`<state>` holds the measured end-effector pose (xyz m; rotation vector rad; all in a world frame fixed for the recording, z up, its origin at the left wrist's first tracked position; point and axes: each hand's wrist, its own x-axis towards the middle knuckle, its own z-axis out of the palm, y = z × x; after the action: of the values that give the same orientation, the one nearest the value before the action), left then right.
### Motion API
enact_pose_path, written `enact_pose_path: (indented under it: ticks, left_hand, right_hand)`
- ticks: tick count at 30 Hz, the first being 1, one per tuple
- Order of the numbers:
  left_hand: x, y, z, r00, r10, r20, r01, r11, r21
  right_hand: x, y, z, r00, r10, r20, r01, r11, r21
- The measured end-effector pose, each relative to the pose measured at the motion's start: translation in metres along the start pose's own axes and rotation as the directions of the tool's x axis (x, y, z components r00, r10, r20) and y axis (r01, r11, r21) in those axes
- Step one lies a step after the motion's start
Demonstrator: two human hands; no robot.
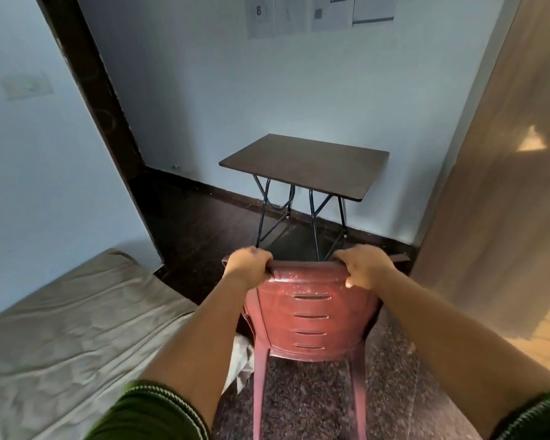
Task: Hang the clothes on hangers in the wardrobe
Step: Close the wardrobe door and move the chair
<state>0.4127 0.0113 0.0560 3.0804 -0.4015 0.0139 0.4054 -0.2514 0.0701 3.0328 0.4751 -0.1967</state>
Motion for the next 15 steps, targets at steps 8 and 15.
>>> enact_pose_path:
  ticks: [8, 15]
  left_hand:
    - [0.127, -0.010, -0.021, 0.999, -0.021, -0.042, 0.023, 0.999, 0.041]
    - [0.186, -0.019, -0.033, 0.997, 0.004, -0.078, 0.000, 0.998, 0.057]
  right_hand:
    - [0.116, 0.058, -0.035, 0.966, -0.186, -0.180, 0.149, 0.968, -0.201]
    - [0.186, 0.077, -0.057, 0.989, -0.079, -0.127, 0.071, 0.995, -0.068]
